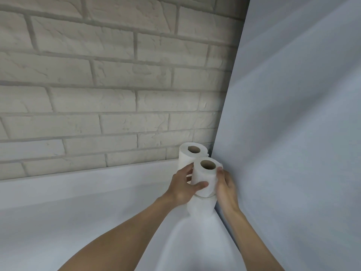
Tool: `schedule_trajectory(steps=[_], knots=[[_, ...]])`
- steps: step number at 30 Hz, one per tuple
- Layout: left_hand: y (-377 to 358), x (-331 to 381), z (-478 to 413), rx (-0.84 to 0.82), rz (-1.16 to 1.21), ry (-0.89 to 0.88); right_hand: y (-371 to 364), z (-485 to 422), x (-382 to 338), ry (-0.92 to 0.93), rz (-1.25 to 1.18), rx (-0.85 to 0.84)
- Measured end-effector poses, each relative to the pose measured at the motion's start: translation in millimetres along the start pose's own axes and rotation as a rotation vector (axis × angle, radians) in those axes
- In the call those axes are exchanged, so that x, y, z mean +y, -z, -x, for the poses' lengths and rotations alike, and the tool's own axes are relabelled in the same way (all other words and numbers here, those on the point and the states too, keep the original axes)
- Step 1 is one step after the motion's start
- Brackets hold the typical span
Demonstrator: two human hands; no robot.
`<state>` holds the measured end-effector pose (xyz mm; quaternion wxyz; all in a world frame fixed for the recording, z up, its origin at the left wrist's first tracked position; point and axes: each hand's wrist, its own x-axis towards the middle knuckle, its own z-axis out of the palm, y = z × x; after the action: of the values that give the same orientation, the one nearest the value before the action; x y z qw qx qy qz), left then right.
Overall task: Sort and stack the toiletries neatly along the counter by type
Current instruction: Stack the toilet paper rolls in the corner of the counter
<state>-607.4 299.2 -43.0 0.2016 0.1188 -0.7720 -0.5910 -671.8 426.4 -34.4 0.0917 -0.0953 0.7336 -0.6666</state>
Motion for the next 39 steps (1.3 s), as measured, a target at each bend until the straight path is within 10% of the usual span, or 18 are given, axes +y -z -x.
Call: schedule_trajectory(steps=[39], knots=[[30, 10, 71, -0.059, -0.196, 0.145, 9, 60, -13, 0.083, -0.013, 0.104]])
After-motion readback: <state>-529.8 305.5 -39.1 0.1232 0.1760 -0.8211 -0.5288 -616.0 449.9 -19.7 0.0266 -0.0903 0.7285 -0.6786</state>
